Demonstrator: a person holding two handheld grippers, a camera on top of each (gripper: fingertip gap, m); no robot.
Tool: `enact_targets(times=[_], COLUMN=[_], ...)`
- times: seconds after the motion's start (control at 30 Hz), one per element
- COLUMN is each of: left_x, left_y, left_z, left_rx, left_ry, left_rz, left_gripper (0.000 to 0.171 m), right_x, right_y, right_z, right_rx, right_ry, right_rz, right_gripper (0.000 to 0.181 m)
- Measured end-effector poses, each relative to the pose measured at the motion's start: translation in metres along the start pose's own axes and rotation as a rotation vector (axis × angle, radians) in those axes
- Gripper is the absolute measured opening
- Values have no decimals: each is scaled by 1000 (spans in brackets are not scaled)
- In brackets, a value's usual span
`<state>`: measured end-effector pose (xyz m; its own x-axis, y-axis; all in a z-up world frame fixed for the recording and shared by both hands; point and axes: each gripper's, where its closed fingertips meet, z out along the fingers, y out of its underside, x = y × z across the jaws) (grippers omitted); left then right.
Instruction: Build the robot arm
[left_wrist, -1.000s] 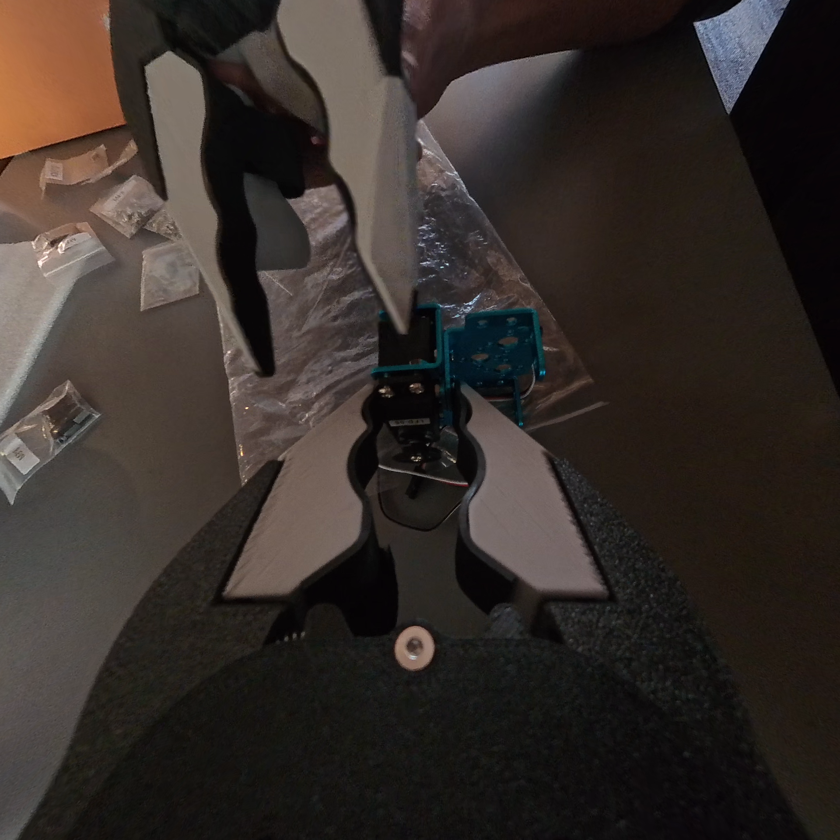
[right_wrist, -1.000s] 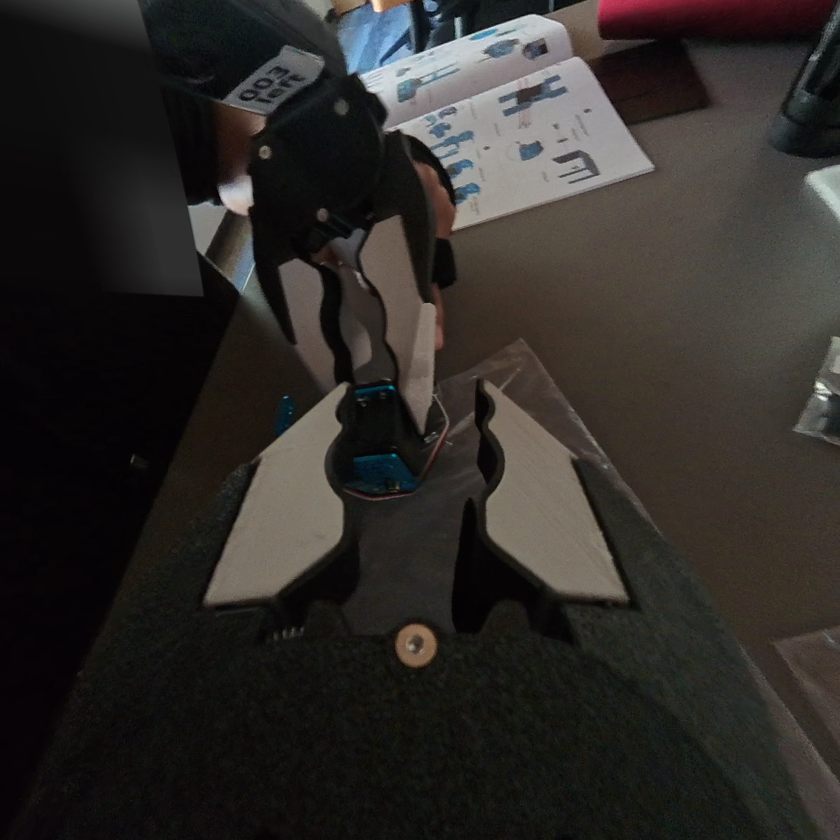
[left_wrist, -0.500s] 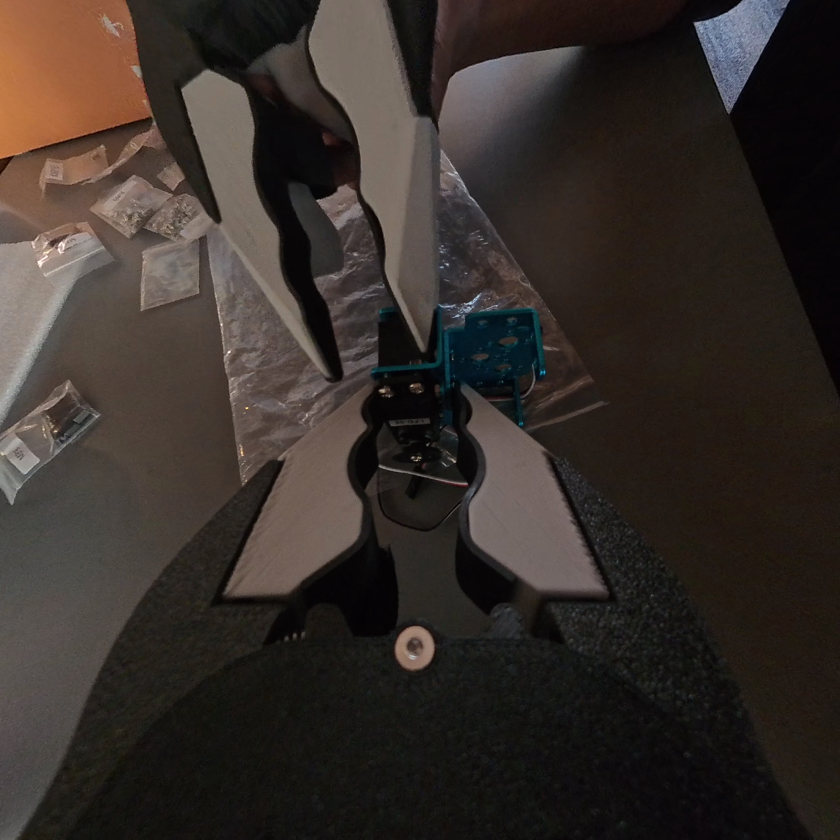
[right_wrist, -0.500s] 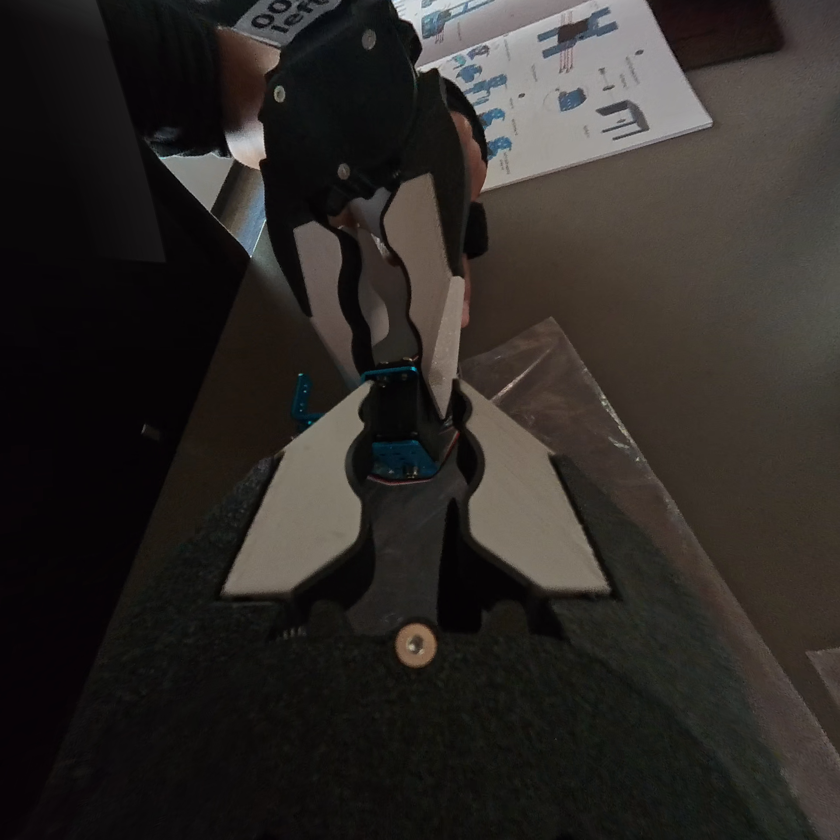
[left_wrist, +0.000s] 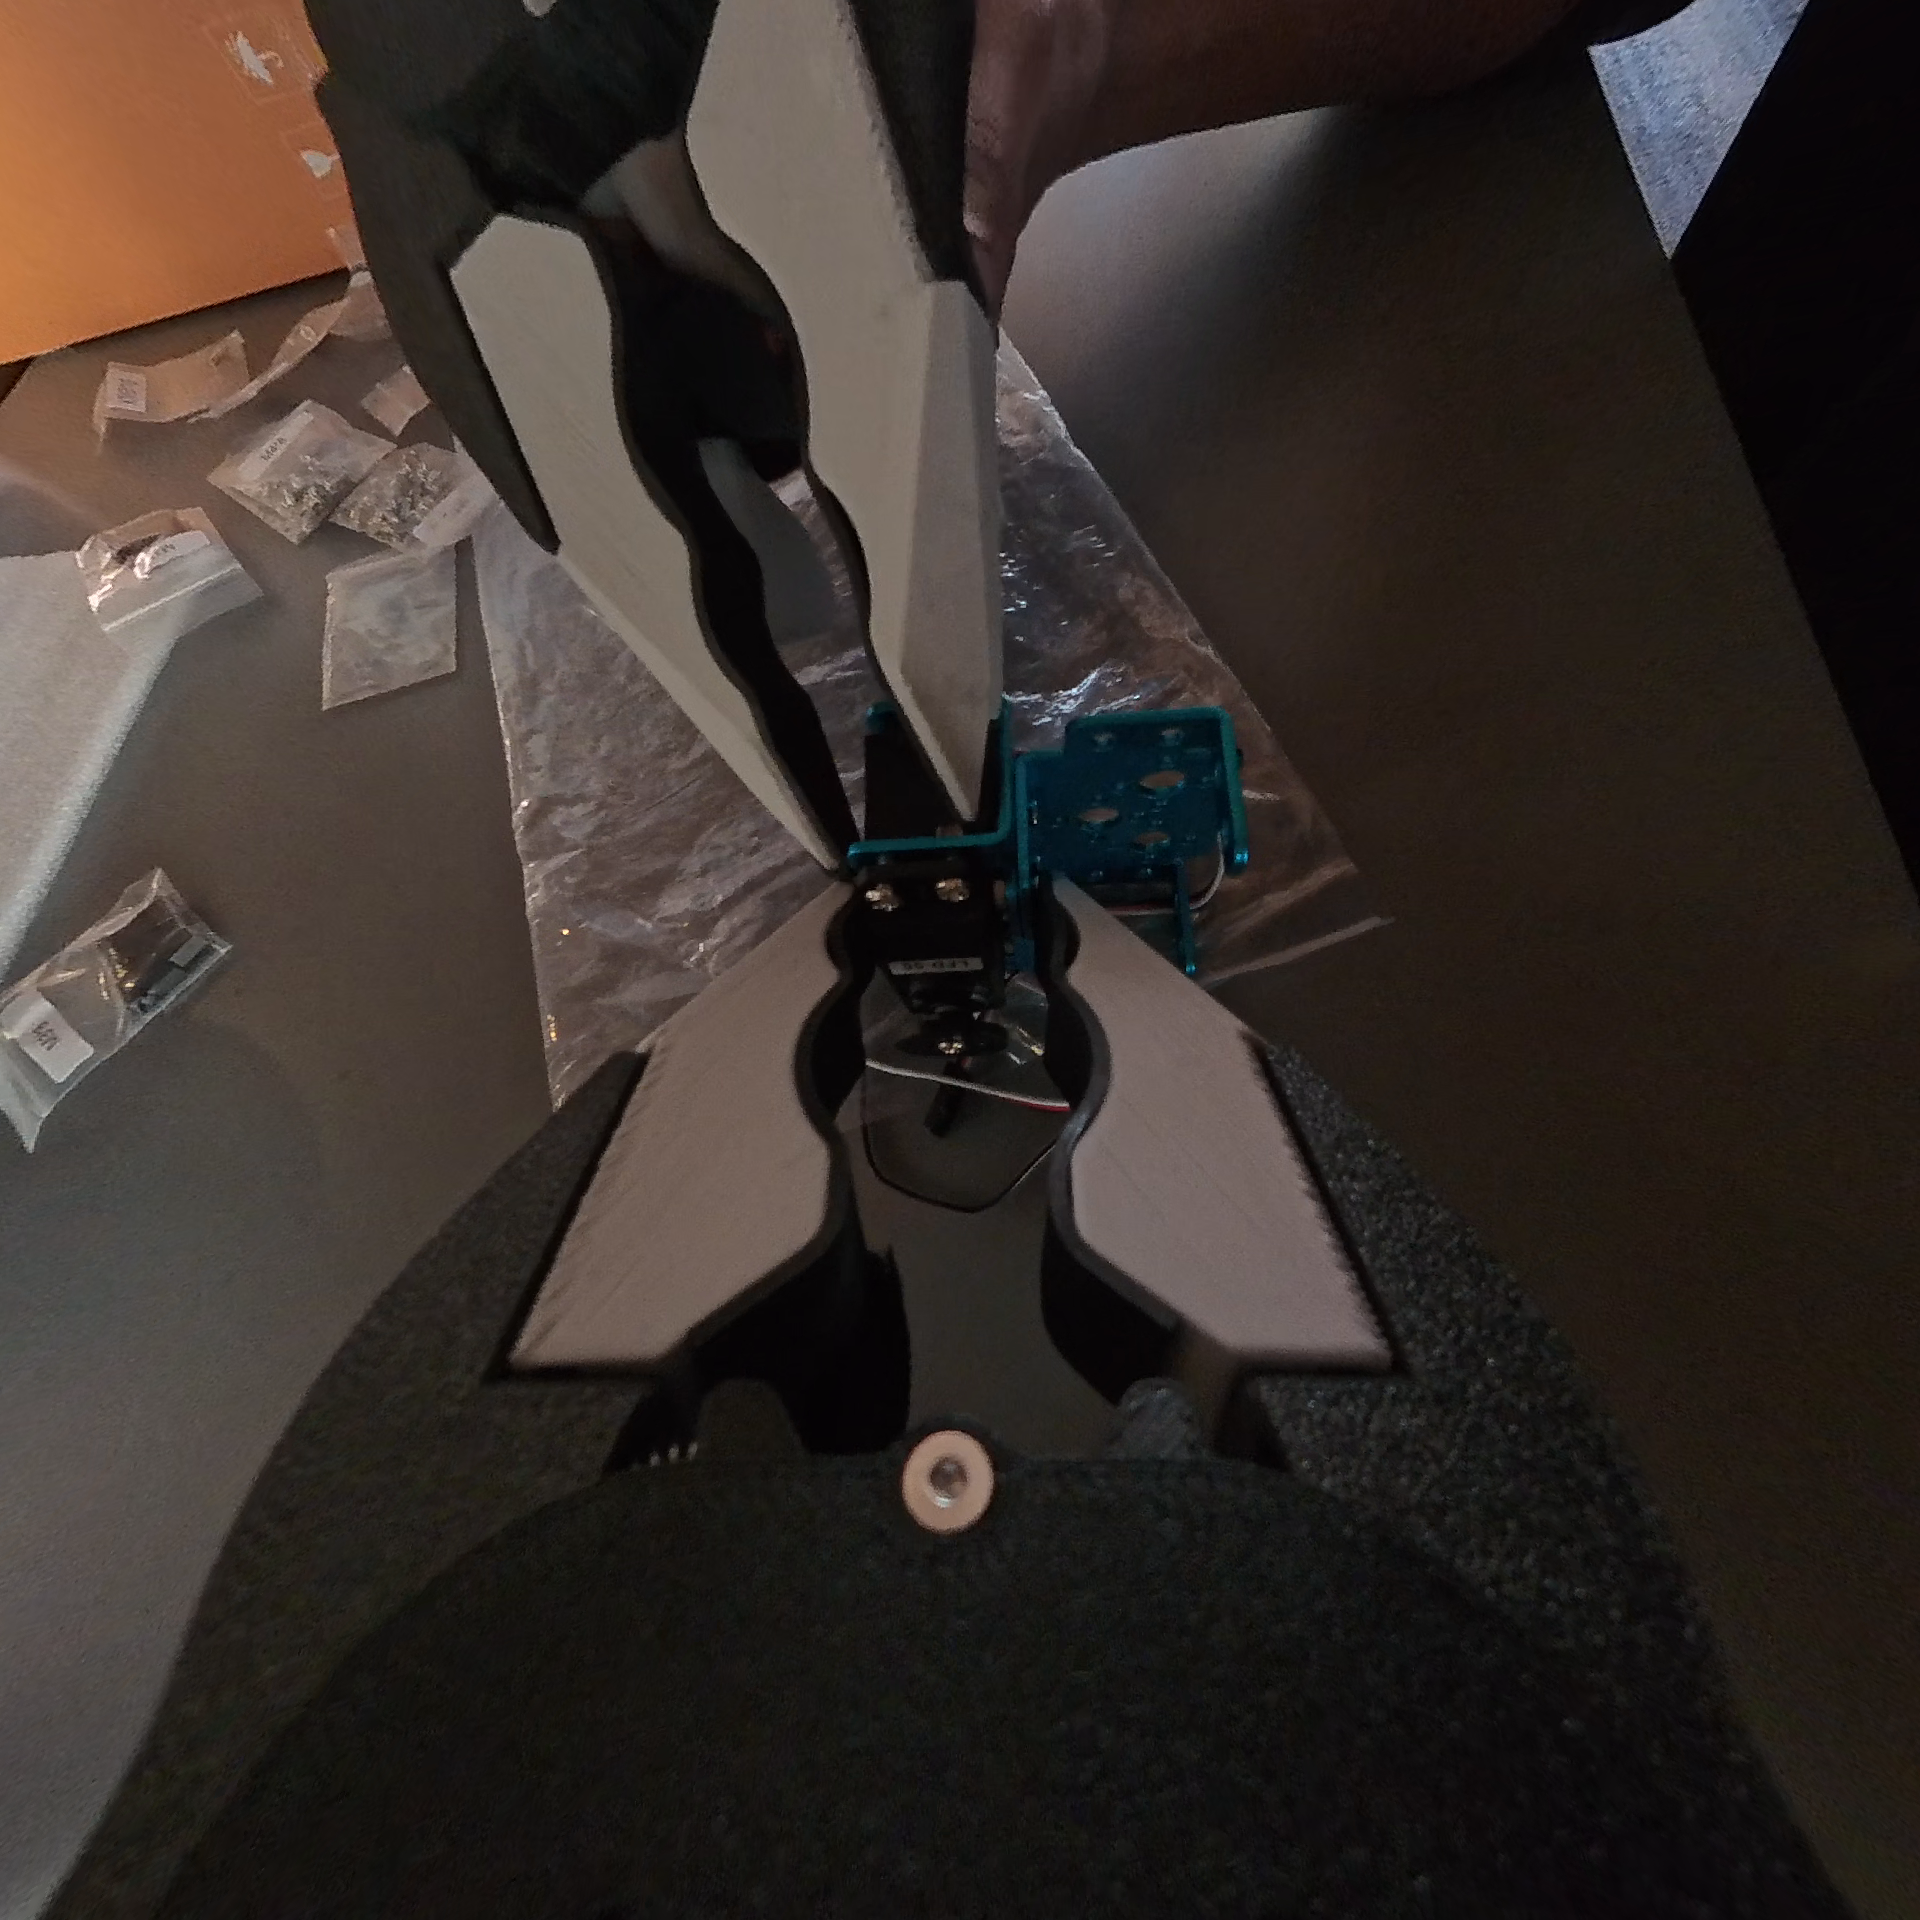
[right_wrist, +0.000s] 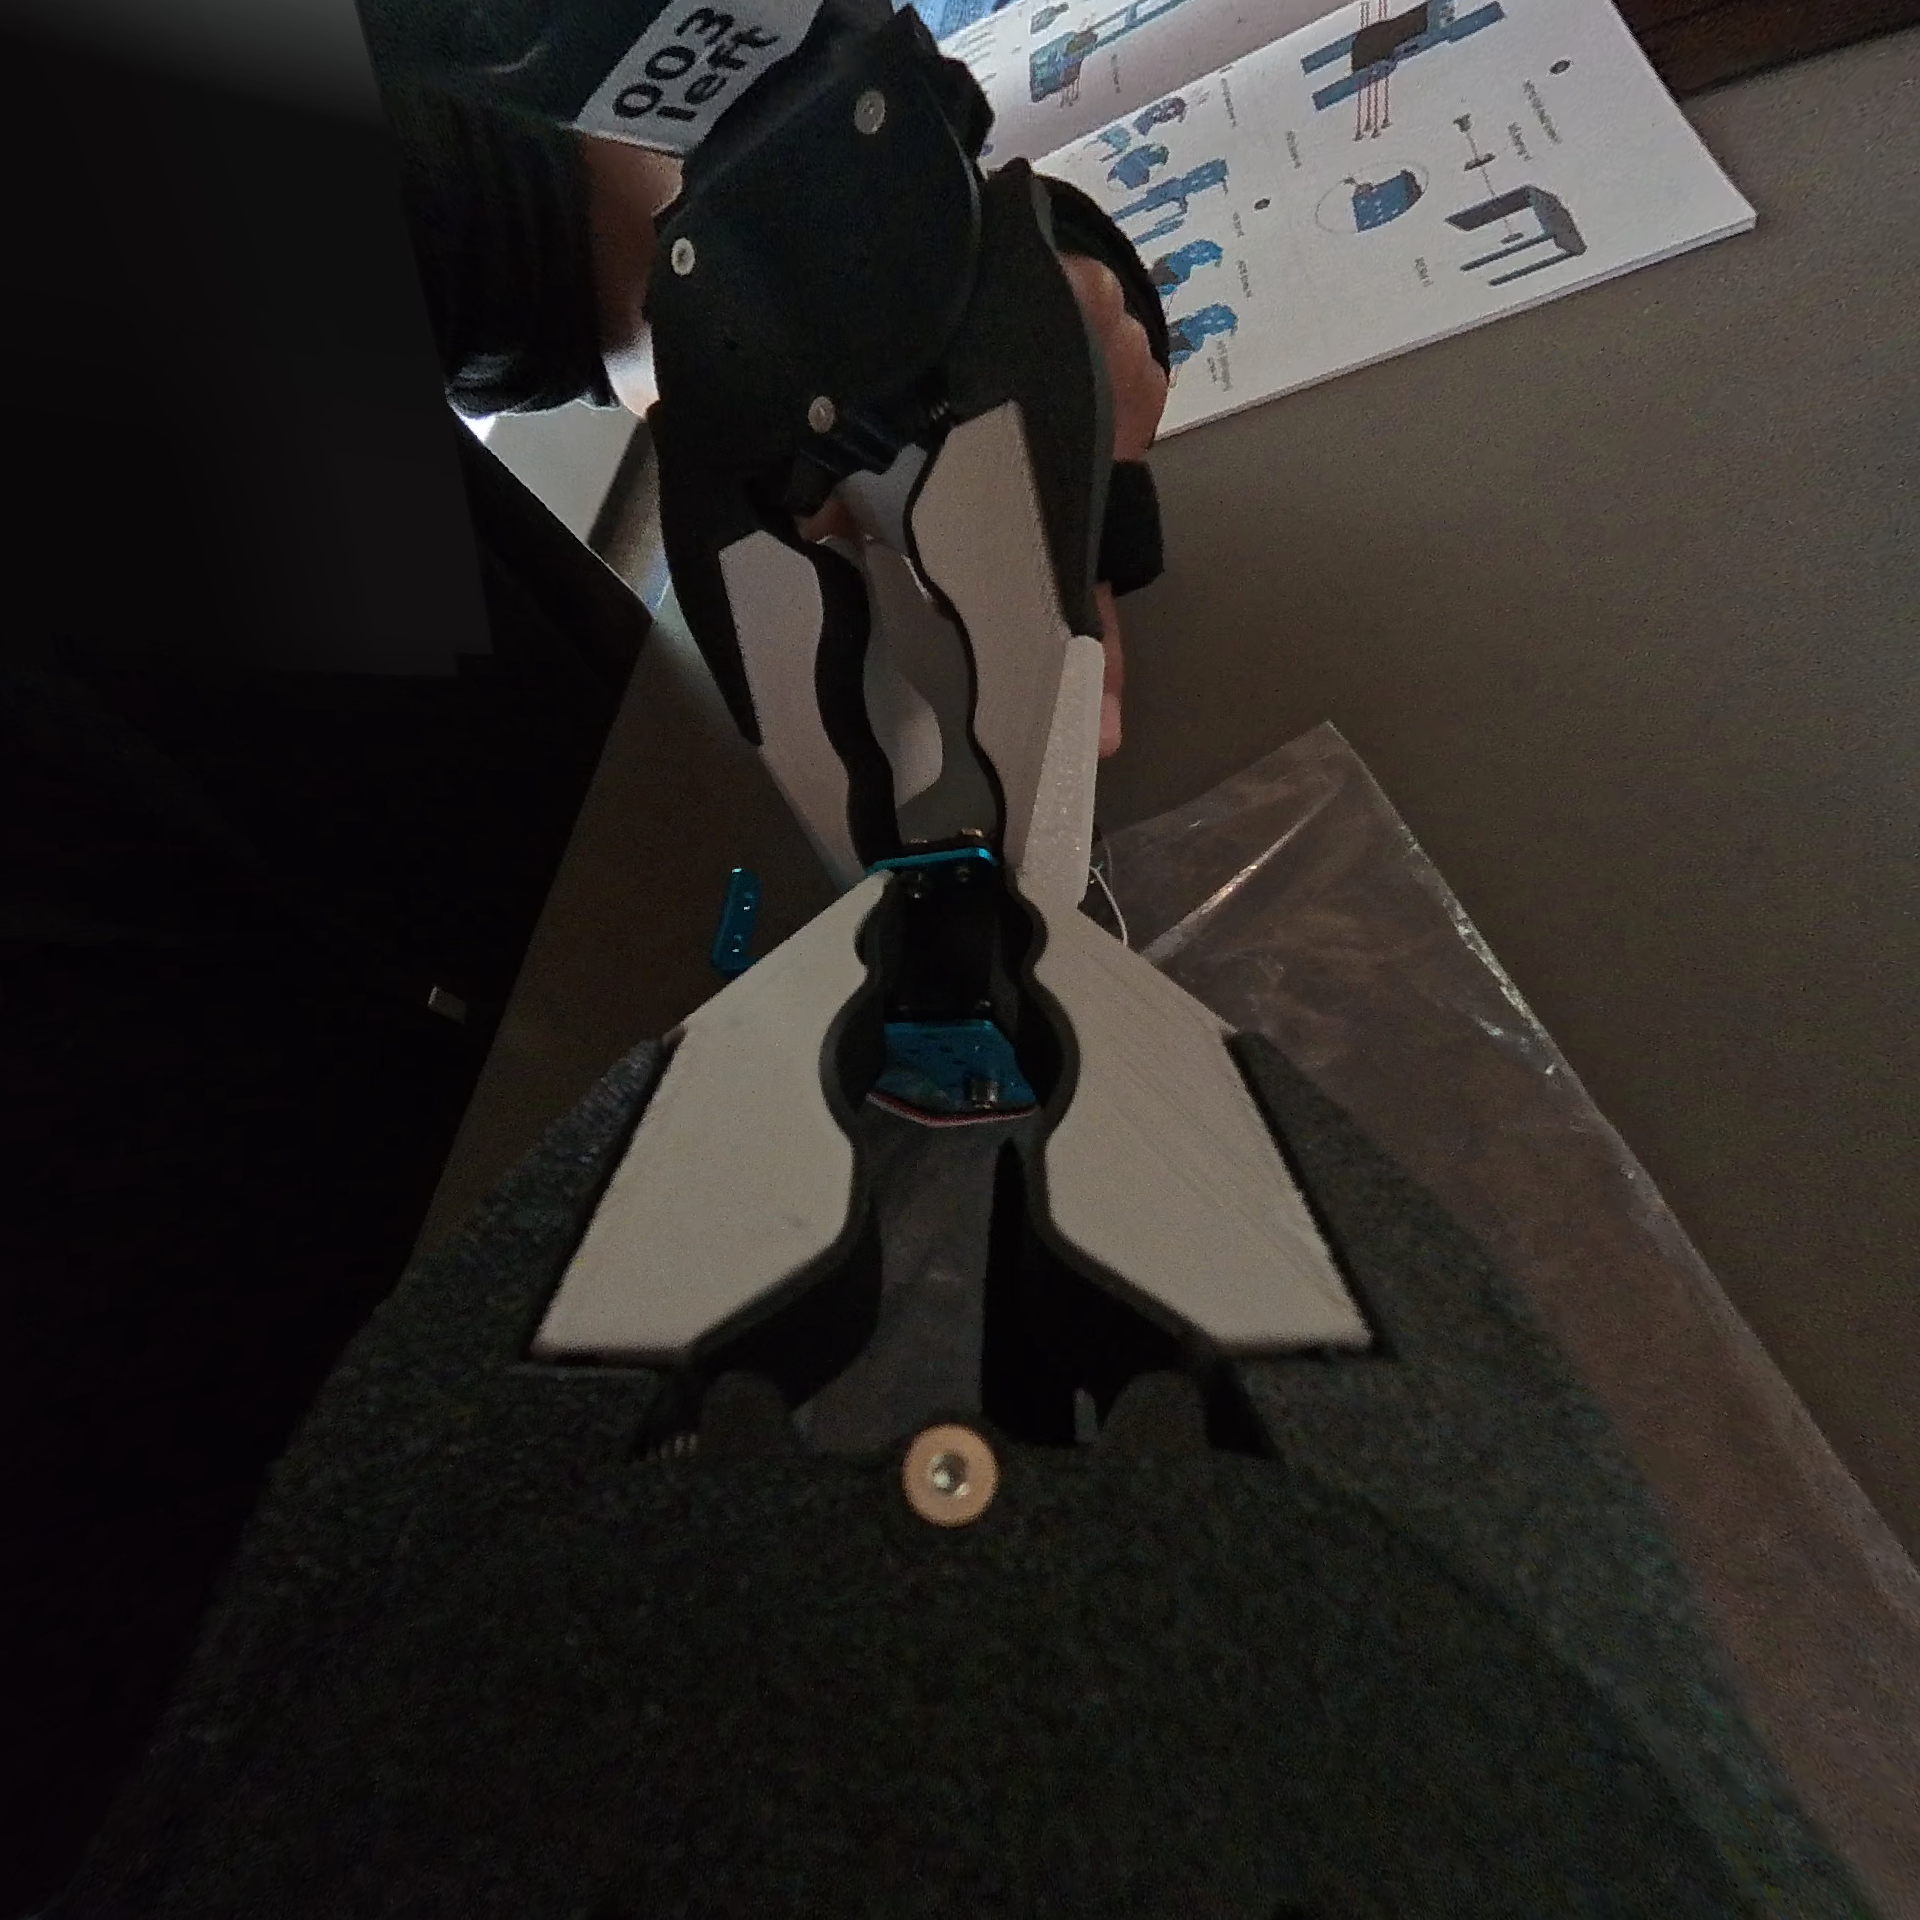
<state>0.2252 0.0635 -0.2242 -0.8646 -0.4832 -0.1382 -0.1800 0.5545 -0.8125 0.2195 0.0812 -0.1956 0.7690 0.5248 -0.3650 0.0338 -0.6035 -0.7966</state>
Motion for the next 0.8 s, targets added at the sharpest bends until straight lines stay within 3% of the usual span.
enact_targets(times=[0.27, 0.33, 0.4, 0.5, 0.8], left_x=[0, 2, 3, 3, 3], left_y=[0, 0, -1, -1, -1], left_z=[0, 0, 1, 1, 1], left_rx=[-1, 1, 1, 1, 0], left_ry=[-2, 3, 7, 8, 2], left_rz=[1, 6, 10, 8, 11], left_gripper=[29, 29, 29, 29, 30], right_x=[0, 5, 2, -8, 9], right_y=[-1, 0, 0, -5, -4], right_z=[0, 0, 0, -4, -16], right_rx=[39, 47, 59, 67, 54], right_ry=[-71, -53, -78, -128, -21], right_rz=[165, 189, 169, 148, 132], right_gripper=[13, 0, 2, 24, 18])
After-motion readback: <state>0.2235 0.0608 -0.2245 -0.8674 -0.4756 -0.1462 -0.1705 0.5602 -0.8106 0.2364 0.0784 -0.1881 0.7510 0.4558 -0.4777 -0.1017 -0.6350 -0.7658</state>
